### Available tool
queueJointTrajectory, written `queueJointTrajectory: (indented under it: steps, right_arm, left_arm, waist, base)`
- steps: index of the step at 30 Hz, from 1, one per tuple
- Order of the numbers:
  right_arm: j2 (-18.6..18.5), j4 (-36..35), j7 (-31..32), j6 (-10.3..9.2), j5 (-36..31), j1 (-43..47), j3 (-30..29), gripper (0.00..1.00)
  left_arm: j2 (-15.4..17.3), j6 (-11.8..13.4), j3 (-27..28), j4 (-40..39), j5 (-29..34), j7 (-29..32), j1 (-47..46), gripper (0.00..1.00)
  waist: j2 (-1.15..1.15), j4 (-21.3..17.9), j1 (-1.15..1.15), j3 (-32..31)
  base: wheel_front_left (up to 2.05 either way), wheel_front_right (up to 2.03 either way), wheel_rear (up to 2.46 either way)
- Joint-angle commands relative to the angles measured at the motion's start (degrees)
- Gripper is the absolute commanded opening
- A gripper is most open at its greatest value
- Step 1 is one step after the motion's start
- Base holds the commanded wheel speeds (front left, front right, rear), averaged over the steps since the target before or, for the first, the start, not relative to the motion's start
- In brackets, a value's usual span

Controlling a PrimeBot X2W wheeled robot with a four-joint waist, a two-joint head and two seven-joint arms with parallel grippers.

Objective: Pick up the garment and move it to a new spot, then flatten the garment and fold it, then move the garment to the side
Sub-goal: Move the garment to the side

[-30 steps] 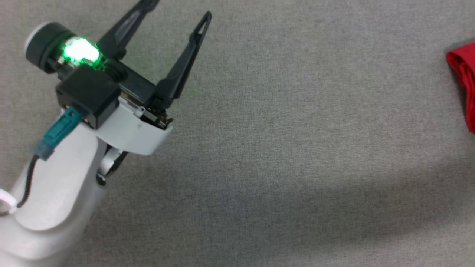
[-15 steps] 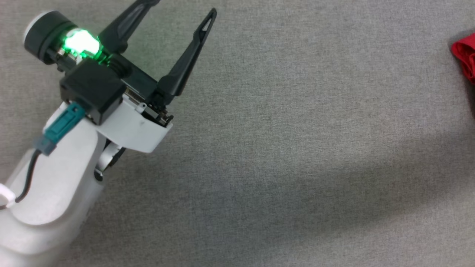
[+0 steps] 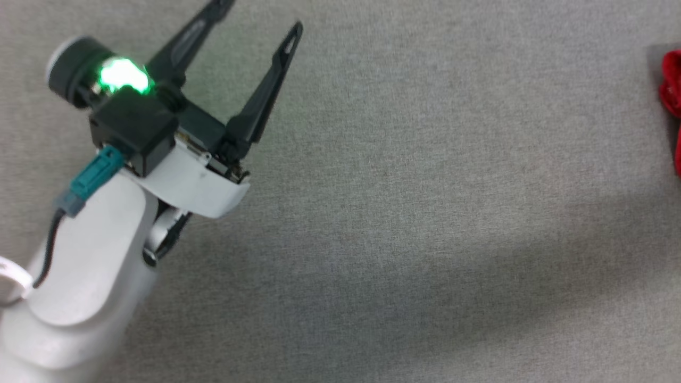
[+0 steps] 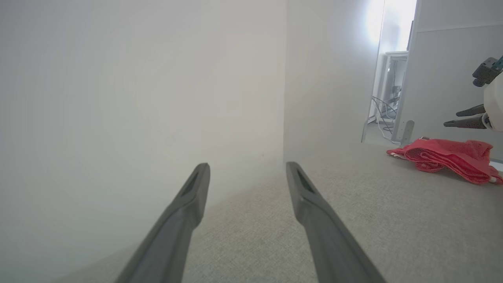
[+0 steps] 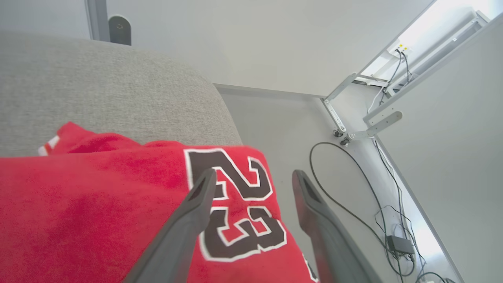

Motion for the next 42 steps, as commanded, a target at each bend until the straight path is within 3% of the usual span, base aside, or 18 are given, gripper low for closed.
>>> queueJointTrajectory:
  steps: [1, 14, 20, 26, 33, 42]
  right_arm:
    - [0.2, 0.2, -0.4, -0.07, -0.4, 0.8, 0.4, 1.00]
    - [6.9, -0.9, -0.9, -0.07, 6.6, 6.8, 8.6, 1.00]
    - [12.8, -6.4, -2.1, -0.07, 13.2, 13.3, 15.2, 1.00]
    - [16.3, -14.8, -2.9, -0.07, 20.8, 22.0, 24.1, 1.00]
    - [15.3, -24.7, -3.5, -0.07, 28.9, 30.4, 30.9, 1.00]
    - [12.0, -36.6, -3.9, -0.07, 33.2, 40.1, 29.0, 1.00]
  left_arm:
    - [-0.6, 0.2, 0.7, 0.1, -0.4, 0.0, 1.3, 1.00]
    - [-8.1, 0.1, 9.1, 5.3, -1.5, 0.0, 17.9, 1.00]
    - [-10.5, -0.1, 13.1, 8.2, -1.6, 0.0, 25.4, 1.00]
    - [-13.1, -0.1, 17.8, 12.5, -1.3, 0.0, 30.8, 1.00]
    - [-15.0, -0.1, 21.1, 15.6, -0.7, 0.0, 35.9, 1.00]
    - [-16.2, -0.1, 22.9, 14.4, -0.8, 0.0, 42.2, 1.00]
  waist:
    - [0.00, 1.2, 0.00, -2.6]
    - [0.00, 8.7, 0.00, -16.0]
    - [0.00, 11.8, 0.00, -21.2]
    - [0.00, 14.7, 0.00, -27.0]
    - [0.00, 17.0, 0.00, -33.5]
    - [0.00, 18.2, 0.00, -37.2]
  base:
    - [0.00, 0.00, 0.00]
    - [0.00, 0.00, 0.00]
    - [0.00, 0.00, 0.00]
    - [0.00, 0.00, 0.00]
    - [0.00, 0.00, 0.00]
    - [0.00, 0.00, 0.00]
